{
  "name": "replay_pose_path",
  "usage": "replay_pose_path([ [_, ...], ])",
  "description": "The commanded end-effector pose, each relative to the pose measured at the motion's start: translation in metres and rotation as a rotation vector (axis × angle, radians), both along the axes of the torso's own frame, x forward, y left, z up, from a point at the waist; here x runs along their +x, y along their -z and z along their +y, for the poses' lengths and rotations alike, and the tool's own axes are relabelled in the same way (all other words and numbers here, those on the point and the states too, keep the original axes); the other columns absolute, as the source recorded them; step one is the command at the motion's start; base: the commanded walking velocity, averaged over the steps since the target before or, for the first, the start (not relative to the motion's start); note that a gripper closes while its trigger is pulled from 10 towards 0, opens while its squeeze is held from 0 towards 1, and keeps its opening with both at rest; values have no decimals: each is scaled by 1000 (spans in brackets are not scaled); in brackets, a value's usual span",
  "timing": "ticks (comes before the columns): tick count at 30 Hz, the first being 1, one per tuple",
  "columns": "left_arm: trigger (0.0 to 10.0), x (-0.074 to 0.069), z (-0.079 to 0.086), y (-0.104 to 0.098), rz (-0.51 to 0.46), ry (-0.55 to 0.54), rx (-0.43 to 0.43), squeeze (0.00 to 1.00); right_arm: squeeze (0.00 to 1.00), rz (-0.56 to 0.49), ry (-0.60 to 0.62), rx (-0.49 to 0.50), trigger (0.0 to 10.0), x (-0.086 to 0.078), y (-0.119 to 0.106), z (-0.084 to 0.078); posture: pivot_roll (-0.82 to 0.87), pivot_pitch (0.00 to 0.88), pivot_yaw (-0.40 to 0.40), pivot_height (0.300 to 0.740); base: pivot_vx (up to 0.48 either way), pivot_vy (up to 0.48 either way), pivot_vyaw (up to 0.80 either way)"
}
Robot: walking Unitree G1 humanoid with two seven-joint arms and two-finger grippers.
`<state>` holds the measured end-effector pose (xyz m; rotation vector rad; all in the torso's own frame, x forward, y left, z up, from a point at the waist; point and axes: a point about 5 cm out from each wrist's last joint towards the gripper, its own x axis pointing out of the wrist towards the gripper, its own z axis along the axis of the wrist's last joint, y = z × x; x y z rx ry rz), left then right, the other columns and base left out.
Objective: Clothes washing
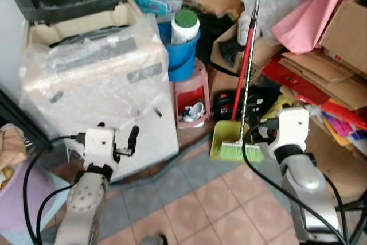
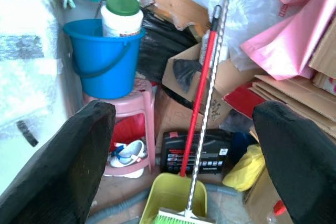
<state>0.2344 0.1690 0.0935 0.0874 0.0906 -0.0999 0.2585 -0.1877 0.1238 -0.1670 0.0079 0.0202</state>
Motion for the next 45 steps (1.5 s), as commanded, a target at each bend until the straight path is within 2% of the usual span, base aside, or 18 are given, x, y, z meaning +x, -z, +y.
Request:
replay_pose_path([
  [1,10000,2,4,0,11,-12,-15,0,0,0,-17,1,10000,3,1,2,-51,0,69,740,0,0,0],
  [4,10000,3,4,1,17,-13,-15,0,0,-15,-70,-54,10000,2,-1,7,-50,0,67,740,0,0,800],
  [7,10000,6,2,0,15,-15,10,0,0,-21,-87,-26,10000,3,-2,12,-48,0,63,740,0,0,800],
  [11,10000,8,3,-1,11,-34,-13,0,0,-24,-80,-16,10000,6,-2,11,-35,0,60,740,0,0,800],
  [17,10000,3,3,0,9,-62,-21,0,0,-20,-94,-5,10000,7,0,13,-13,0,28,740,0,0,800],
  [22,10000,0,4,1,19,-81,-39,0,0,-23,-94,24,10000,13,-3,13,-14,0,22,740,0,0,0],
  [30,10000,6,7,1,26,-76,-48,0,0,-31,-47,42,10000,12,0,12,-35,0,61,740,0,0,0],
  [38,10000,13,6,-3,17,-63,-51,0,0,-44,-44,38,10000,15,-4,11,-38,0,67,740,0,457,0],
  [45,10000,13,17,-5,7,-146,-42,0,0,-36,-54,40,10000,13,-1,13,-27,0,64,740,0,480,0],
])
